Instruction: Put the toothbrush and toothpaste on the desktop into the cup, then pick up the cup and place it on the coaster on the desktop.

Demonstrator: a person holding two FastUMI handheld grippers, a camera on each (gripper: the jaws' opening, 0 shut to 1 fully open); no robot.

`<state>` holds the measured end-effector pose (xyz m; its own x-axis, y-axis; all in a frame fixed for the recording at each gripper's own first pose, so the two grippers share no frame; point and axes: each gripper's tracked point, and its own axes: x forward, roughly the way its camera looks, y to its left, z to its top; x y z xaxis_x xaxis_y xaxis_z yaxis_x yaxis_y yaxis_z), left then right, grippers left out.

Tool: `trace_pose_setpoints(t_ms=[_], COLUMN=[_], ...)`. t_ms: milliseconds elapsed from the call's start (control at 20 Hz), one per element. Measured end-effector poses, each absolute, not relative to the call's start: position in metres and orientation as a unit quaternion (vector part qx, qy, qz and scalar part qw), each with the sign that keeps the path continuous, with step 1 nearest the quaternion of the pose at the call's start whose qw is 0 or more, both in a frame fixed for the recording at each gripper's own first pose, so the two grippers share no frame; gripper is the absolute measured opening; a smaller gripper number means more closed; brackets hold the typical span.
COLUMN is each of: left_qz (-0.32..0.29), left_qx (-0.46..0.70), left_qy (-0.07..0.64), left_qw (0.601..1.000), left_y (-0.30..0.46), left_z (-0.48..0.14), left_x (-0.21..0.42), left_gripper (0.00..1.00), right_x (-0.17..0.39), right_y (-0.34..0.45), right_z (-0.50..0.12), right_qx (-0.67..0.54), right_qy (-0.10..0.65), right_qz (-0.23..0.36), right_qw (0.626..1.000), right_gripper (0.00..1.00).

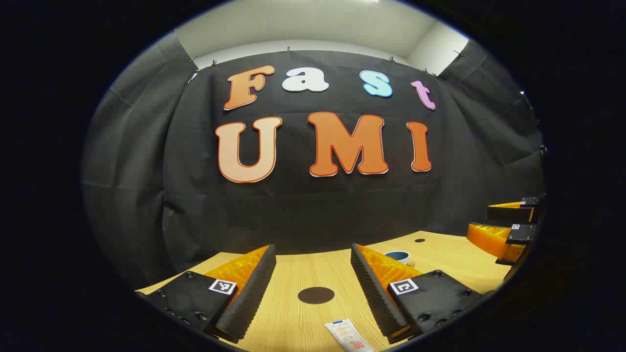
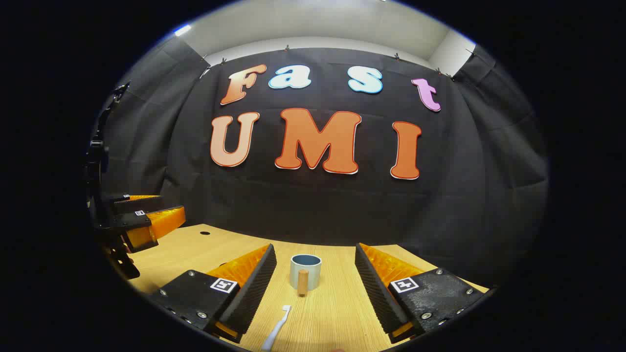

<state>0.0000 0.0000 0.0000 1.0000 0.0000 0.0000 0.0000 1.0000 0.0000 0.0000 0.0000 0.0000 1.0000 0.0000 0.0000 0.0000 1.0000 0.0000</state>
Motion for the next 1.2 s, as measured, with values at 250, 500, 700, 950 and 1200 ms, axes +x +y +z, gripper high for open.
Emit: trace_pose_setpoints(t_ms=[250, 500, 700, 950, 1200], left_qz=[0.001, 0.002, 0.000, -0.001, -0.003], left_qx=[-0.002, -0.007, -0.003, -0.005, -0.006], left_qy=[0.005, 0.002, 0.001, 0.005, 0.013], left_qw=[1.000, 1.000, 1.000, 1.000, 1.000], left_y=[-0.001, -0.004, -0.006, -0.006, -0.006], left_z=[-0.002, 0.001, 0.001, -0.001, -0.008], left_x=[-0.001, 0.000, -0.001, 0.001, 0.001], left_gripper=[0.98, 0.98, 0.98, 0.98, 0.98], right_x=[0.000, 0.000, 0.001, 0.001, 0.002], right_y=[0.003, 0.006, 0.008, 0.010, 0.016], right_z=[0.000, -0.001, -0.001, -0.005, -0.024], right_qx=[0.009, 0.009, 0.009, 0.008, -0.002], right_qy=[0.003, 0.003, 0.004, 0.009, 0.039], right_qz=[0.004, 0.008, 0.010, 0.013, 0.022], right_qw=[1.000, 1.000, 1.000, 1.000, 0.999], right_gripper=[0.98, 0.98, 0.98, 0.98, 0.98])
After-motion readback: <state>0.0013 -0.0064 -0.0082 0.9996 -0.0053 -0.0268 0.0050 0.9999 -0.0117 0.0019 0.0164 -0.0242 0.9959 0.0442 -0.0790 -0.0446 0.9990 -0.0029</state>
